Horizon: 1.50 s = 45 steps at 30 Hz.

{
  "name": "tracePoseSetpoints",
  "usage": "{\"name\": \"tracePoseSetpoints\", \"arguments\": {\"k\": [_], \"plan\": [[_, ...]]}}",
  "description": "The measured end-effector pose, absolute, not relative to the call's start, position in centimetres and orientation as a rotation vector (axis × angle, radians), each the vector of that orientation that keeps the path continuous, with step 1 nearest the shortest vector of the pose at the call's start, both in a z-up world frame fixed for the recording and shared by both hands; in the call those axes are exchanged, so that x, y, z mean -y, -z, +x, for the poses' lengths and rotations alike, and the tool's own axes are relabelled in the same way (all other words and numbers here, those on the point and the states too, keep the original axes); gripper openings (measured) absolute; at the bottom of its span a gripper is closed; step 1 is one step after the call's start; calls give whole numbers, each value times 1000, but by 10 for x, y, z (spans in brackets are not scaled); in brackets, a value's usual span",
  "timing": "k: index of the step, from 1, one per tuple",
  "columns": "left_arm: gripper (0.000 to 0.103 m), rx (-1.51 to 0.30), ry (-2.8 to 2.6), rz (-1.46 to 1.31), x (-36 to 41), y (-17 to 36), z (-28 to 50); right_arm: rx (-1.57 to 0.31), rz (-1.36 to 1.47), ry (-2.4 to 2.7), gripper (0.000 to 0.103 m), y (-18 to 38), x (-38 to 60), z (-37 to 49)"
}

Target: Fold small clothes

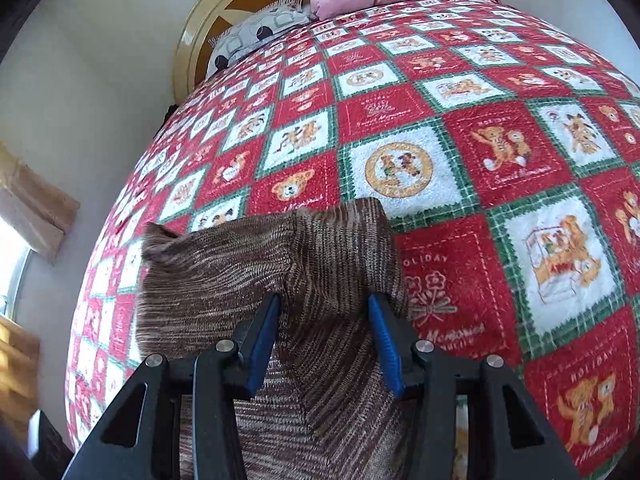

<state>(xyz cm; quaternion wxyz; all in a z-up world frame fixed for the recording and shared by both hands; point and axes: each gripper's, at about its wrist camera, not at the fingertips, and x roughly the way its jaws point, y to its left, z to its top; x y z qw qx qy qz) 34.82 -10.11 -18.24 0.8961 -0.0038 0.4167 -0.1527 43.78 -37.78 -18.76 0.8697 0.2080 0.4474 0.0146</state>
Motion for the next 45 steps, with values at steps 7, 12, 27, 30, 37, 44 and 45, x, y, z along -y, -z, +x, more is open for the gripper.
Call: {"name": "tracePoseSetpoints", "arguments": {"k": [7, 12, 27, 30, 37, 44, 45], "plan": [[103, -871, 296, -37, 97, 184, 344, -927, 219, -255, 47, 168, 301, 404], [103, -876, 275, -20, 97, 186, 336, -992, 98, -191, 47, 190, 276, 401], [103, -881, 278, -24, 97, 187, 335, -915, 73, -133, 51, 184, 279, 340], [103, -881, 278, -23, 97, 187, 336, -897, 103, -151, 55, 174, 288, 333], [103, -878, 285, -25, 98, 185, 335, -825, 184, -124, 57, 162, 333, 313], [103, -833, 324, -60, 101, 164, 327, -781, 265, -62, 57, 158, 391, 307], [103, -830, 339, -65, 104, 162, 326, -786, 279, -58, 57, 158, 399, 310]]}}
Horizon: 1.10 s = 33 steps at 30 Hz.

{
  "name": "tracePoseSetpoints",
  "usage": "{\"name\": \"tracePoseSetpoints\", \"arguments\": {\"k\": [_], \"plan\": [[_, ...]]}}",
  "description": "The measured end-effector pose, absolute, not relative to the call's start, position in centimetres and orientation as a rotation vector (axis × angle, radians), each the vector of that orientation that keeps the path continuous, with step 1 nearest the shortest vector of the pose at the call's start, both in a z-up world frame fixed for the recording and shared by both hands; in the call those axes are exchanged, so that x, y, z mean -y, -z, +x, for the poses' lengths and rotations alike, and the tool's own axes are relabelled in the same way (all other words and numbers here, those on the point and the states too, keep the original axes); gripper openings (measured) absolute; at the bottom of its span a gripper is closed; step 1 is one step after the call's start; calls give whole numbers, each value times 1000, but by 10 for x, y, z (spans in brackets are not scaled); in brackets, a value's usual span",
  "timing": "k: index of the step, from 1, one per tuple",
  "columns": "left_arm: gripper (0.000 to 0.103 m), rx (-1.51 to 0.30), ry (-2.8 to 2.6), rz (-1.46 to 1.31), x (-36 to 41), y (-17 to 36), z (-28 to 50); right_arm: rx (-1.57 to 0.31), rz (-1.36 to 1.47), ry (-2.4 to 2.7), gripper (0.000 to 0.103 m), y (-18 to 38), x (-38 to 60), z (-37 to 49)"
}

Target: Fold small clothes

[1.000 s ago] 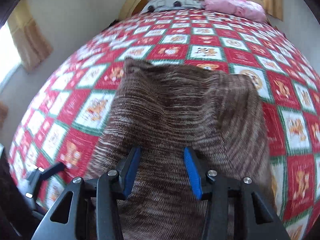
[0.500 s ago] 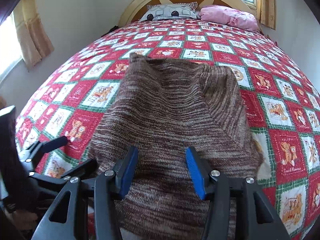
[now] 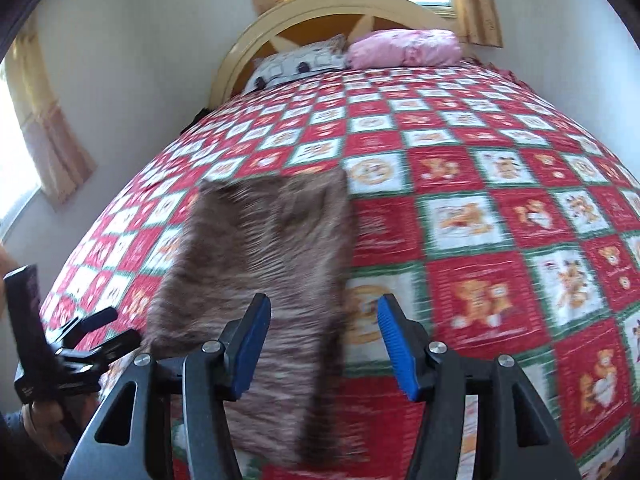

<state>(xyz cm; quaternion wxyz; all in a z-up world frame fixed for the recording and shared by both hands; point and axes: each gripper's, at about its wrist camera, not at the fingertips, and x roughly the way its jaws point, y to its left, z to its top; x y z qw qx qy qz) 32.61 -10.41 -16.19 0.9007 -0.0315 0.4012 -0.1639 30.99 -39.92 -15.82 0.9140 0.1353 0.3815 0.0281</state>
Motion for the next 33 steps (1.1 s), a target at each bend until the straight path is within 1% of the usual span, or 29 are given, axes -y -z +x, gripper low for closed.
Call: {"name": "tracePoseSetpoints", "arguments": {"k": [5, 8, 12, 18, 20, 23, 25, 27, 28, 30, 33], "plan": [[103, -850, 377, -8, 121, 166, 333, -818, 363, -61, 57, 166, 433, 338], [103, -891, 389, -33, 118, 174, 341, -827, 406, -74, 57, 172, 445, 359], [103, -918, 417, -88, 112, 180, 345, -844, 487, -132, 57, 185, 451, 387], [103, -906, 449, -63, 117, 181, 340, -925, 571, -236, 57, 212, 444, 432], [102, -907, 459, -63, 118, 181, 340, -919, 586, -256, 57, 214, 443, 441], [93, -899, 482, -65, 118, 179, 337, -921, 619, -303, 57, 217, 442, 452], [82, -898, 517, -52, 123, 178, 334, -930, 619, -341, 57, 219, 436, 457], [75, -904, 551, -39, 129, 178, 332, -939, 605, -362, 56, 221, 428, 460], [73, -906, 560, -34, 131, 178, 332, -945, 606, -381, 56, 222, 425, 460], [73, -914, 570, -39, 133, 178, 333, -957, 604, -415, 55, 222, 419, 462], [71, -926, 589, -89, 129, 178, 337, -990, 601, -409, 40, 225, 416, 464]]}}
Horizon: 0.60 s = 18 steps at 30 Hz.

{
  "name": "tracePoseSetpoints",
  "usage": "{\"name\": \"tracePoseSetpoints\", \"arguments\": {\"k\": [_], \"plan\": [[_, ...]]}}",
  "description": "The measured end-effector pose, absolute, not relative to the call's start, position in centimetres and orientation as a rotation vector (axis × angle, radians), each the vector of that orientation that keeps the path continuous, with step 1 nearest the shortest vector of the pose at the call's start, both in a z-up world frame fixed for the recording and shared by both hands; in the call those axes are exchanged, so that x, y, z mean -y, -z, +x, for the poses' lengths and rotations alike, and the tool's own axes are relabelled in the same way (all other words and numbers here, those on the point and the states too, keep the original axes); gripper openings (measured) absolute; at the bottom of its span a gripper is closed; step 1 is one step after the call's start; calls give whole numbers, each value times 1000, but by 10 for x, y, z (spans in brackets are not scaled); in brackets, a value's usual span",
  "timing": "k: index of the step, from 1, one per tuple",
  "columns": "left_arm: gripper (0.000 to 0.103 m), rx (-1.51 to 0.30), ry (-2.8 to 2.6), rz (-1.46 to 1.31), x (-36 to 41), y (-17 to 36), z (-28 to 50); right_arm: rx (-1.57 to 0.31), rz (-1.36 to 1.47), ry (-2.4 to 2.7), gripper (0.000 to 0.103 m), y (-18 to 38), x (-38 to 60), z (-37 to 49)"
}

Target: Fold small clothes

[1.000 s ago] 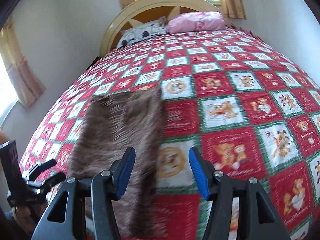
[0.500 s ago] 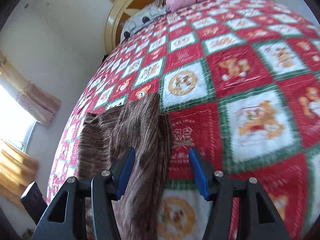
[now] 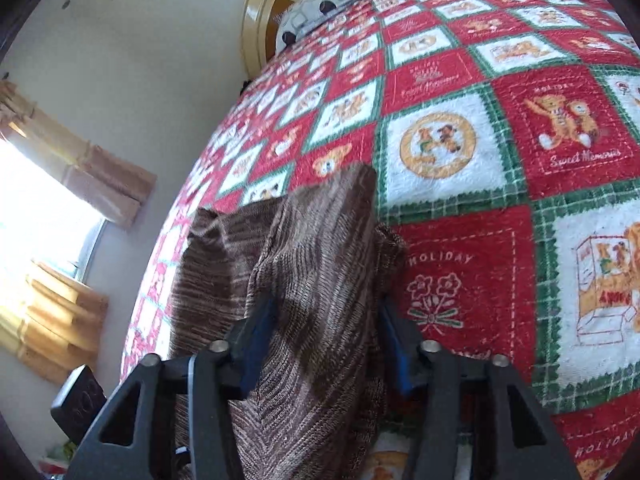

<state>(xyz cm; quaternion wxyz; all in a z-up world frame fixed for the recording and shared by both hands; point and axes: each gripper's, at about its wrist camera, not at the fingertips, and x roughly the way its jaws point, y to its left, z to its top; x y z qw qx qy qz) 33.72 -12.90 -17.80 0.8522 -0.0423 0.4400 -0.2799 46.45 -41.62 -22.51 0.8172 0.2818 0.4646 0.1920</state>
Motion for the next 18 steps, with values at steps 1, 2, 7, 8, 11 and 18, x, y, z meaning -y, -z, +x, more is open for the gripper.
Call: {"name": "tracePoseSetpoints", "arguments": {"k": [1, 2, 7, 8, 11, 18], "plan": [[63, -928, 597, -98, 128, 178, 339, -997, 624, -426, 32, 226, 416, 465], [58, -925, 603, -106, 126, 178, 339, -997, 633, -434, 28, 226, 414, 465], [24, -902, 624, -161, 113, 173, 335, -950, 586, -400, 23, 213, 400, 454], [23, -894, 622, -163, 111, 171, 333, -935, 582, -397, 23, 208, 398, 451], [22, -866, 623, -177, 104, 162, 325, -893, 580, -401, 23, 193, 390, 441], [21, -802, 603, -109, 81, 136, 295, -860, 552, -447, 22, 162, 347, 423]]}}
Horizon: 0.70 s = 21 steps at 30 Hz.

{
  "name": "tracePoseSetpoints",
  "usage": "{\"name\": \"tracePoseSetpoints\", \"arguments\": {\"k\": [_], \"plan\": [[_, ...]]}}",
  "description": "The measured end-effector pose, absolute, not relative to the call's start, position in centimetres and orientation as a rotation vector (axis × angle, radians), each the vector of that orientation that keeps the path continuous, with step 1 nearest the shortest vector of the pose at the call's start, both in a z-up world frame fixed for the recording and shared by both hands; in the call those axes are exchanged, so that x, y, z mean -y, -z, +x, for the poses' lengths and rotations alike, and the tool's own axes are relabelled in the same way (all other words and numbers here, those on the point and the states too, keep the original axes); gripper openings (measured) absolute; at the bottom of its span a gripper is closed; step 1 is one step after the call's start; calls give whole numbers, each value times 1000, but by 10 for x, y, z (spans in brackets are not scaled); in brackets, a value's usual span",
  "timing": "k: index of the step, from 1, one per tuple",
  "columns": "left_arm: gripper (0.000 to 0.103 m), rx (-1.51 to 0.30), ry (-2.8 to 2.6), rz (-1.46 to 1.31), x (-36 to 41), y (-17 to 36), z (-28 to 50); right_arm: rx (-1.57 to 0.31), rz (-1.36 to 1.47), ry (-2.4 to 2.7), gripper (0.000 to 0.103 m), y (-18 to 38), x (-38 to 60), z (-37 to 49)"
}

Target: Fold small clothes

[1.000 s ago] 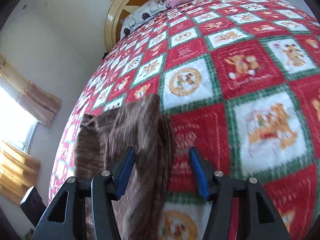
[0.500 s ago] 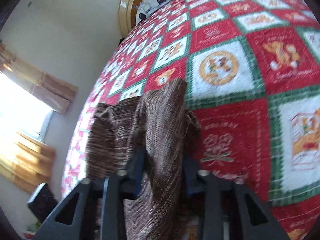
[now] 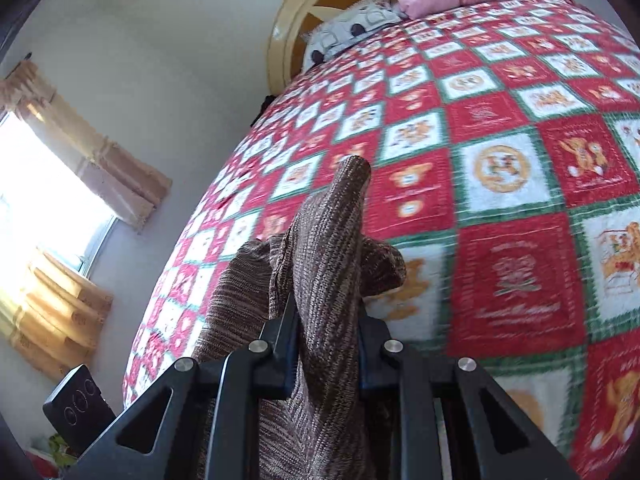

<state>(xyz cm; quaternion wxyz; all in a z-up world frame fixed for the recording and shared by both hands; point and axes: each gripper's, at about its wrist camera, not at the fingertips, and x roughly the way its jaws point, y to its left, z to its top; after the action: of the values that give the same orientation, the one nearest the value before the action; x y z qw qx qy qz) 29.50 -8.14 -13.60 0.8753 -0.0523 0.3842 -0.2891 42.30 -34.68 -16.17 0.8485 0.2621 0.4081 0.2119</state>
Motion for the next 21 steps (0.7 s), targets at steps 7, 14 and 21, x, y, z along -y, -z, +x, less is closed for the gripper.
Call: {"name": "tracePoseSetpoints", "arguments": {"k": [7, 14, 21], "plan": [[21, -773, 542, -139, 27, 118, 272, -845, 552, -525, 22, 146, 293, 410], [21, -732, 472, -126, -21, 102, 242, -834, 537, -612, 22, 131, 231, 398], [21, -708, 401, -167, -77, 98, 220, -853, 504, -685, 22, 119, 166, 391]]}}
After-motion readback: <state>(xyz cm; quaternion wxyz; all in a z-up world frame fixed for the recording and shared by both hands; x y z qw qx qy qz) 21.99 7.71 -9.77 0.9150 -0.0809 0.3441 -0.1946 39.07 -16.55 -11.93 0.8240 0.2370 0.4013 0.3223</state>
